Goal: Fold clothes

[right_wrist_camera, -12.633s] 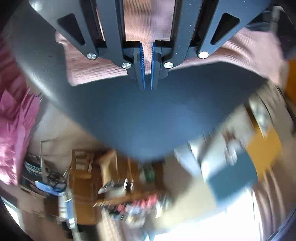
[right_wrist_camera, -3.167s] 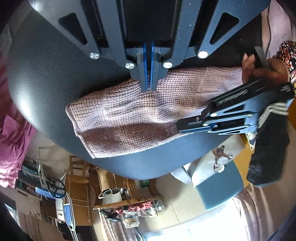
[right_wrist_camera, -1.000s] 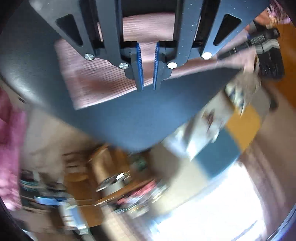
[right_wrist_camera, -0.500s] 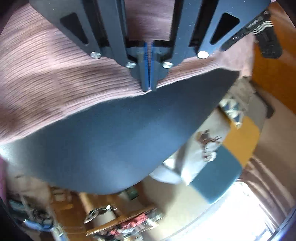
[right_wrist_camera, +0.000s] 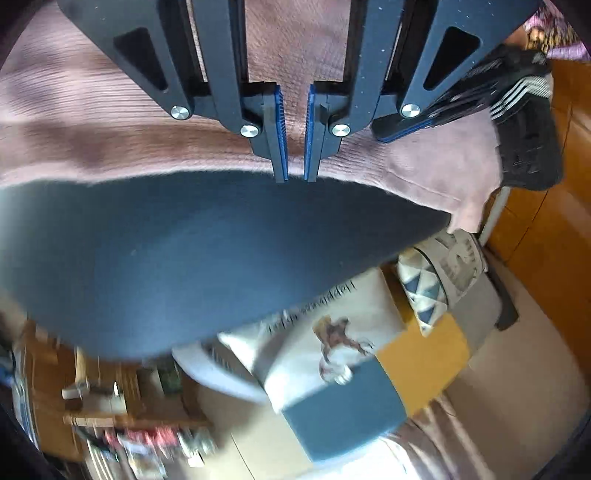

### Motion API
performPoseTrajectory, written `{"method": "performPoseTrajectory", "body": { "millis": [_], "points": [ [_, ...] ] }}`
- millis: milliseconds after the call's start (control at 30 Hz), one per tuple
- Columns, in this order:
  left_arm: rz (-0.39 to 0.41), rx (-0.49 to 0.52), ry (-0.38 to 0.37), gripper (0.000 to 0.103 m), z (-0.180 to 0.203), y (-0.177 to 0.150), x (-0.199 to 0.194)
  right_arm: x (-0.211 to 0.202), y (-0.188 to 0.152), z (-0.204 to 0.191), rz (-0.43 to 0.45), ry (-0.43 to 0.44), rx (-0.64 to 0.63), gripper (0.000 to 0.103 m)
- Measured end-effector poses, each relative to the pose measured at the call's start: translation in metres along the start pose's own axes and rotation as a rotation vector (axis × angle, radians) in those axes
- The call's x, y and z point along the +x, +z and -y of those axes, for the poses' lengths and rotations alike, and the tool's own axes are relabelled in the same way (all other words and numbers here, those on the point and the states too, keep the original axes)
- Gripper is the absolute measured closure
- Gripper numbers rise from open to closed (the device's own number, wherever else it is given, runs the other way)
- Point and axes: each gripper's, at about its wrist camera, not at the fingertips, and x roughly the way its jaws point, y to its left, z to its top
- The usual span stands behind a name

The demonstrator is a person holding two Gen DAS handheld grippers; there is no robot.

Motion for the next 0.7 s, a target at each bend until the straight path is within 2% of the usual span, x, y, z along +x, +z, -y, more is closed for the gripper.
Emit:
{"method": "performPoseTrajectory", "body": {
  "millis": [33,133,200,333,400,467,567,633,667,700],
  "points": [
    [0.000,-0.001,-0.001,0.090,-0.001,-0.001,-0.001,0.005,-0.002,0.011,0.006,0.008,0.049,0.098],
    [0.002,-0.003,-0.005,0.090,-0.001,-0.001,0.000,-0.010,0.000,0.033,0.094,-0.090,0.121,0.100],
    [0.002,-0.006,-0.009,0.090,-0.001,0.000,0.000,-0.031,-0.006,0.037,0.118,-0.083,0.129,0.095],
    [0.004,-0.016,-0.021,0.091,-0.003,0.000,0.000,-0.072,-0.020,0.041,0.158,-0.049,0.137,0.095],
    [0.004,-0.018,-0.023,0.091,-0.003,0.001,0.000,-0.082,-0.035,0.040,0.138,0.006,0.140,0.095],
    [0.004,-0.020,-0.025,0.091,-0.004,0.001,0.001,-0.082,-0.048,0.044,0.091,-0.005,0.153,0.095],
    [0.003,-0.022,-0.025,0.091,-0.003,0.002,0.000,-0.093,-0.057,0.079,0.118,-0.076,0.219,0.096],
    [0.004,-0.020,-0.024,0.091,-0.002,0.001,0.001,-0.108,-0.058,0.104,0.185,-0.103,0.325,0.099],
    [0.004,-0.018,-0.023,0.091,-0.002,0.001,0.001,-0.116,-0.059,0.116,0.221,-0.114,0.382,0.099],
    [0.004,-0.017,-0.022,0.091,-0.002,0.001,0.002,-0.119,-0.057,0.117,0.232,-0.112,0.394,0.094]
  ]
}}
